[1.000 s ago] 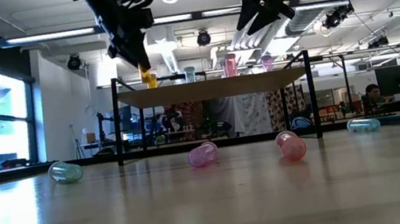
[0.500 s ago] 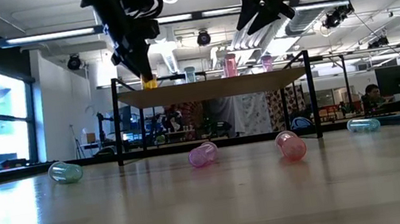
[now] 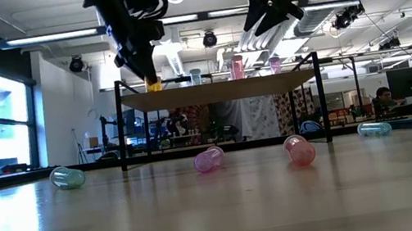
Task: Pick and place medicine bottles onto shelf by color
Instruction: Put the right orange pill bottle on the shelf aligned with the orange pill bottle, then put the left green pill bottle on the shelf aligned with the green pill bottle
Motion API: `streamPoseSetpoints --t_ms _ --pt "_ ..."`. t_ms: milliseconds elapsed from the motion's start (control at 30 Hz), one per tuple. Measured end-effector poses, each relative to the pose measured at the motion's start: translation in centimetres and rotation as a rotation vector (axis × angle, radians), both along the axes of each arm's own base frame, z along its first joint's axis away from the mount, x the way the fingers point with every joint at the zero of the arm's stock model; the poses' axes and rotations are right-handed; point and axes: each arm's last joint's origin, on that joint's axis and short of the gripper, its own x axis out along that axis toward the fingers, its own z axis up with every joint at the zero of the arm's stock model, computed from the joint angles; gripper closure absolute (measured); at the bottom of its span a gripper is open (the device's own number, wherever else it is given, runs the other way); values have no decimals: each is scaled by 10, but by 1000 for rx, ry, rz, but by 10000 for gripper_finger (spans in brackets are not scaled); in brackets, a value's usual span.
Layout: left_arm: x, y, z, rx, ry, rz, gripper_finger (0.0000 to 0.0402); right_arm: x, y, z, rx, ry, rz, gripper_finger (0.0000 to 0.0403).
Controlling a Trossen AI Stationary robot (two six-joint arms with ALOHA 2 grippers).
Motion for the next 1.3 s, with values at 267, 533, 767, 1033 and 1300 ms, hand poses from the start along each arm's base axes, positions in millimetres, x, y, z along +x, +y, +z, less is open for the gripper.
streamPoseSetpoints --t_ms 267,533,767,1033,1300 --pt "0 0 -2 0 16 -16 248 0 0 0 3 -2 1 233" --pt "-1 1 -1 29 36 5 199 0 0 0 3 -1 1 233" --pt "-1 1 -1 18 24 7 165 0 0 0 3 -1 0 233" --pt "-1 1 -1 33 35 12 161 0 0 0 3 -1 0 233" --pt "-2 0 29 64 26 -2 161 0 0 0 1 -1 -2 233"
